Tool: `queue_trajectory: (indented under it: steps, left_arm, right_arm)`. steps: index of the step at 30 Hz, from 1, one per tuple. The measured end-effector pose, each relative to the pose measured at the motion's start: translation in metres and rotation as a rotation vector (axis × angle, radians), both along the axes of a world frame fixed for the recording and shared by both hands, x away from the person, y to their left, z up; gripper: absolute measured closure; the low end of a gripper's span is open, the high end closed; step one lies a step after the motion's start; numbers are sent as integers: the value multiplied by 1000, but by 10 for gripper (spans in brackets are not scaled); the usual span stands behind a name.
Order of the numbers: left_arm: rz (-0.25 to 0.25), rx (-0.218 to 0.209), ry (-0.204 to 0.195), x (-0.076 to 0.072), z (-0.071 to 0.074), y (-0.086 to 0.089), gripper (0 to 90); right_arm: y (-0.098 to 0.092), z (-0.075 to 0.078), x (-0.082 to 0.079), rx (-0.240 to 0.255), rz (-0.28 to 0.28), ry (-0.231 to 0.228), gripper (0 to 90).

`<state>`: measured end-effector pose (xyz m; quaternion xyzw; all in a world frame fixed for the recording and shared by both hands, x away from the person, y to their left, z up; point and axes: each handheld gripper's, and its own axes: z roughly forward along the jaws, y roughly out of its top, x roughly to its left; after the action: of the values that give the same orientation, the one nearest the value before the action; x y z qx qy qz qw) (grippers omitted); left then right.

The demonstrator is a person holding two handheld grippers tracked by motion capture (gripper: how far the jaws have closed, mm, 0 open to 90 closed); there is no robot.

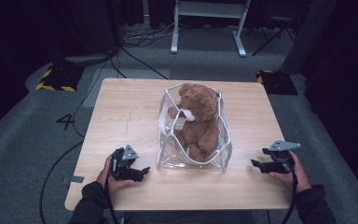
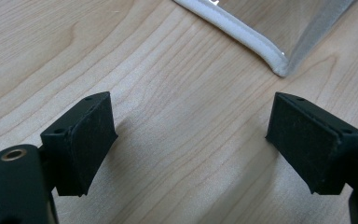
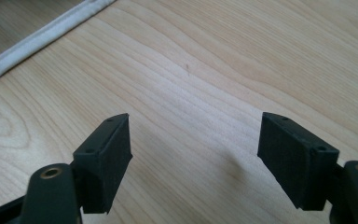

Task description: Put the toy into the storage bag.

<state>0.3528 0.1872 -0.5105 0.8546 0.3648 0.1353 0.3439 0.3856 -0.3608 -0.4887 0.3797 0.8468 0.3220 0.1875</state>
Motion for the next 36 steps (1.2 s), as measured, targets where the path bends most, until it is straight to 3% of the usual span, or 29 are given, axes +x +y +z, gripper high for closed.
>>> queue_trajectory:
  steps: [9,19,36]
  left_arm:
    - [0,0,0,0,0,0,151]
    - [0,0,0,0,0,0,151]
    - [7,3,-4,-1,0,0,152]
  right_arm:
    - [-10,-11,-5,14,-10,13,258]
    - [-22,-20,-14,100,-22,-30,238]
    - [-22,-21,-14,102,-24,-27,233]
